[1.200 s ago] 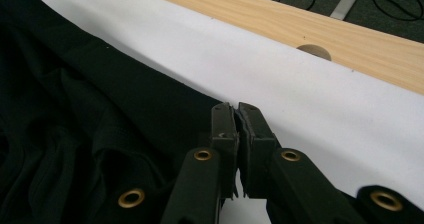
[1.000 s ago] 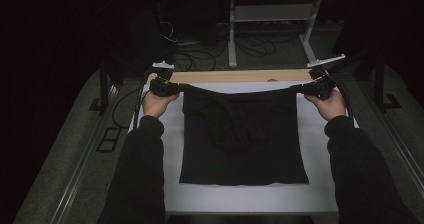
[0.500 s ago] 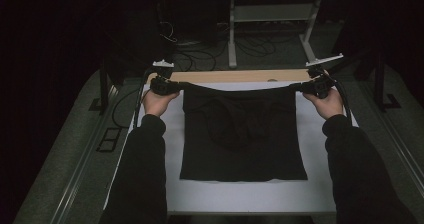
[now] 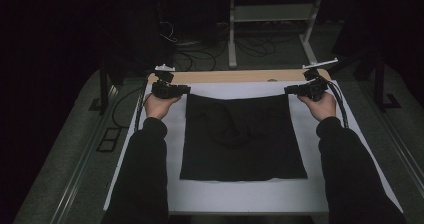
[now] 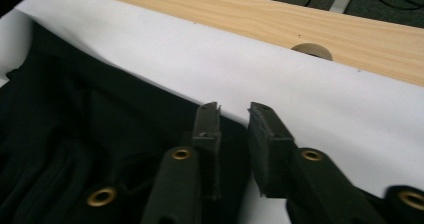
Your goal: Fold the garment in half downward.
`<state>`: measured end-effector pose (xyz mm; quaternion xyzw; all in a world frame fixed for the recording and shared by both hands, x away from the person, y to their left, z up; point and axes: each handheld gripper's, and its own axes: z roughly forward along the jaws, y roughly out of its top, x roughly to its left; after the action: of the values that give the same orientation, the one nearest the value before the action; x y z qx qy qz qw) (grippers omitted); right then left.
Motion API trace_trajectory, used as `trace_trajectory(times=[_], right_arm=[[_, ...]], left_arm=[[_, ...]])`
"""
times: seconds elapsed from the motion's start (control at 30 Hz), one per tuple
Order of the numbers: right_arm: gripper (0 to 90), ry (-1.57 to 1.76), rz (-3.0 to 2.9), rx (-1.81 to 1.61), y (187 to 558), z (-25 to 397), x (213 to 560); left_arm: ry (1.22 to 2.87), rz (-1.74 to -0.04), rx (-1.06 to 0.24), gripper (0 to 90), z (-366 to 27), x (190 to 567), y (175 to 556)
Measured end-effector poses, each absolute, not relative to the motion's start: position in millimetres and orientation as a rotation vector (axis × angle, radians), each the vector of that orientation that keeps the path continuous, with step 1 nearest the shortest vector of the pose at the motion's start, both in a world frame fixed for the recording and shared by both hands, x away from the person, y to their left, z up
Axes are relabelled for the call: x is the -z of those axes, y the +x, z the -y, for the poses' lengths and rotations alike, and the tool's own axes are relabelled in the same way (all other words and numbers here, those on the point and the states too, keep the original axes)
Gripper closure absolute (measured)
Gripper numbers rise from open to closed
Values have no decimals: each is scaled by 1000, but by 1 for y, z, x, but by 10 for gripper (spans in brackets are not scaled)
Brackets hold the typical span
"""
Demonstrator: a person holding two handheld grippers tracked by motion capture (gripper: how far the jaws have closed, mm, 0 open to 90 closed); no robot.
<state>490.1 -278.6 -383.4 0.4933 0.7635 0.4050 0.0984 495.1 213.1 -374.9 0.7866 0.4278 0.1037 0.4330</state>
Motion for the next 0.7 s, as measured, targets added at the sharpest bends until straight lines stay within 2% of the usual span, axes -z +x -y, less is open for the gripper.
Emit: trace_trajectory(times=[0.13, 0.3, 0.53, 0.63, 0.7], right_arm=[[566, 1442, -2243, -1196, 487, 279, 383], [418, 1428, -2219, -1210, 480, 282, 380], [114, 1415, -2187, -1245, 469, 286, 376], [7, 1431, -2182, -1278, 464, 290, 374], [0, 1438, -2191, -1283, 461, 292, 373]], left_arm=[[1939, -1081, -251, 462, -217, 378, 490], [1876, -1083, -245, 310, -224, 376, 483], [1837, -1062, -258, 9, -224, 371, 474], [1842, -1040, -267, 0, -221, 365, 469], [1851, -1019, -276, 0, -219, 360, 465]])
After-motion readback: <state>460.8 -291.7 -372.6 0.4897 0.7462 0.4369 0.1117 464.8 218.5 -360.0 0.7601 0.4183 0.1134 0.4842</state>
